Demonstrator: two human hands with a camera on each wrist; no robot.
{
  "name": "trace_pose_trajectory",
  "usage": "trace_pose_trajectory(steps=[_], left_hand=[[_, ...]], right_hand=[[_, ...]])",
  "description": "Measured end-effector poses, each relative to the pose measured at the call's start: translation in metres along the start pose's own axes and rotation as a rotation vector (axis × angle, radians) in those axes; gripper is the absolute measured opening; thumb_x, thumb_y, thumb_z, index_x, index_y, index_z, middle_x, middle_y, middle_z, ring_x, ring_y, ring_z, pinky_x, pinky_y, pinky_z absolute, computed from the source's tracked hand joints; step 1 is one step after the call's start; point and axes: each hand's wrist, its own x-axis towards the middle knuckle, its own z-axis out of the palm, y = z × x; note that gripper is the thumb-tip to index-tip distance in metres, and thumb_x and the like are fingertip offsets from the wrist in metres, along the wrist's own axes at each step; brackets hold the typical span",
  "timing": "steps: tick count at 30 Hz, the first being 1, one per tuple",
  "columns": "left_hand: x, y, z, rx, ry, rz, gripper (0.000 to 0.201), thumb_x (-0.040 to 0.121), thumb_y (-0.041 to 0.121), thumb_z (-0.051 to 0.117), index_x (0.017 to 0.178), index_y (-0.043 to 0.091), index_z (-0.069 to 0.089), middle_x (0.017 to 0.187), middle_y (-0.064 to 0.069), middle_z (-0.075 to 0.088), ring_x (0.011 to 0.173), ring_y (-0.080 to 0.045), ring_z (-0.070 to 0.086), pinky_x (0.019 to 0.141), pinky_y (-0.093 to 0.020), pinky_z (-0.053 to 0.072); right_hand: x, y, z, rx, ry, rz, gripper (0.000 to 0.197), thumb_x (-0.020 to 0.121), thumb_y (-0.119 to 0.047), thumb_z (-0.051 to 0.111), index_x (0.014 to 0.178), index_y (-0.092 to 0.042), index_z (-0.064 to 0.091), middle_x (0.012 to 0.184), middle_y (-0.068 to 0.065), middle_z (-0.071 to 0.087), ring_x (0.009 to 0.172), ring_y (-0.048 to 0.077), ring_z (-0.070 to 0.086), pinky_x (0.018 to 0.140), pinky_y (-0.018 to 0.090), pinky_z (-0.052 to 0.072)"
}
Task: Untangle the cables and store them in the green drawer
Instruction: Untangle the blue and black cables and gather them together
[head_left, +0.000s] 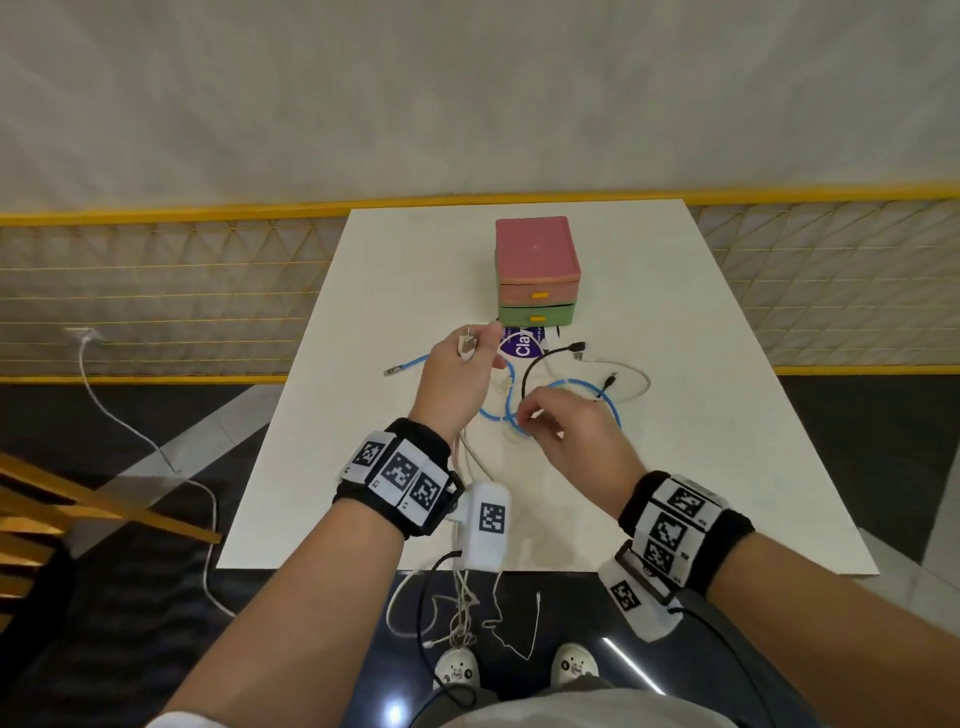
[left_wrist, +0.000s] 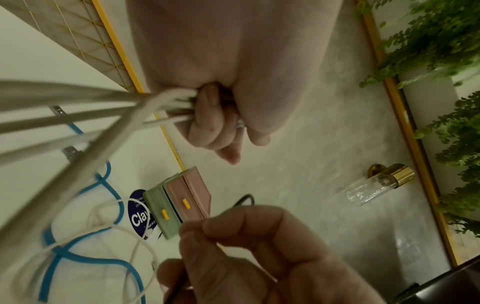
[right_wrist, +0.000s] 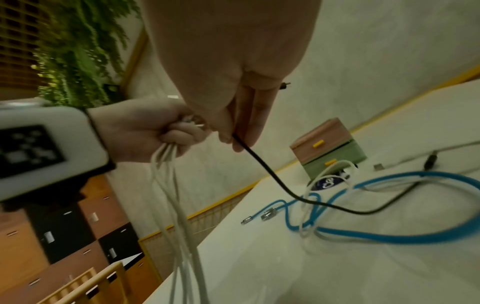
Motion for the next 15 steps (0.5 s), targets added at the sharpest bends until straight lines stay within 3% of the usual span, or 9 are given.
trace_pose_trajectory(steps=[3,6,10,12,15], left_hand=[[-0.002,0.006,0.008,-0.012,-0.148,-0.02,0.031,0.097,0.042,0.054,0.111,0.017,0.067,0.087,0.001,0.074,0.04,0.004,0.045,0.051,-0.022,0.034],[-0.006,0.012,0.011,-0.003,-0.252,0.05,0.024,0.092,0.031,0.067,0.109,0.014,0.07,0.076,-0.001,0.07,0.052,0.003,0.056,0.053,-0.011,0.041],[-0.001,0.018,0.007,-0.078,-0.092,0.155,0.034,0.088,0.021,0.072,0.12,0.016,0.064,0.075,0.007,0.059,0.049,0.002,0.052,0.054,-0.008,0.042],[0.004,0.022,0.003,-0.129,-0.003,0.194,0.028,0.091,0.021,0.068,0.118,0.014,0.066,0.072,0.01,0.057,0.047,0.0,0.048,0.05,-0.011,0.041],[0.01,0.029,-0.005,-0.142,0.071,0.234,0.021,0.095,0.029,0.061,0.104,0.012,0.069,0.05,0.017,0.052,0.046,-0.002,0.042,0.047,-0.014,0.035]], right_hand=[[-0.001,-0.004,-0.004,-0.05,-0.026,-0.089,0.01,0.088,-0.008,0.059,0.089,-0.017,0.063,0.082,-0.014,0.06,0.069,0.006,0.053,0.069,0.028,0.049],[0.0,-0.003,-0.007,-0.063,-0.056,-0.114,0.012,0.088,-0.008,0.057,0.089,-0.019,0.061,0.083,-0.015,0.06,0.071,0.007,0.055,0.07,0.032,0.05],[-0.001,0.001,-0.009,0.002,-0.092,-0.094,0.018,0.09,-0.01,0.057,0.088,-0.024,0.046,0.086,-0.008,0.068,0.076,0.015,0.065,0.071,0.04,0.053],[-0.003,0.001,-0.008,0.018,-0.114,-0.067,0.017,0.092,-0.018,0.055,0.093,-0.024,0.04,0.086,-0.002,0.068,0.075,0.02,0.066,0.071,0.042,0.054],[-0.005,0.004,-0.005,0.036,-0.148,-0.031,0.016,0.095,-0.017,0.051,0.109,-0.02,0.046,0.088,-0.007,0.066,0.076,0.011,0.066,0.075,0.03,0.053]])
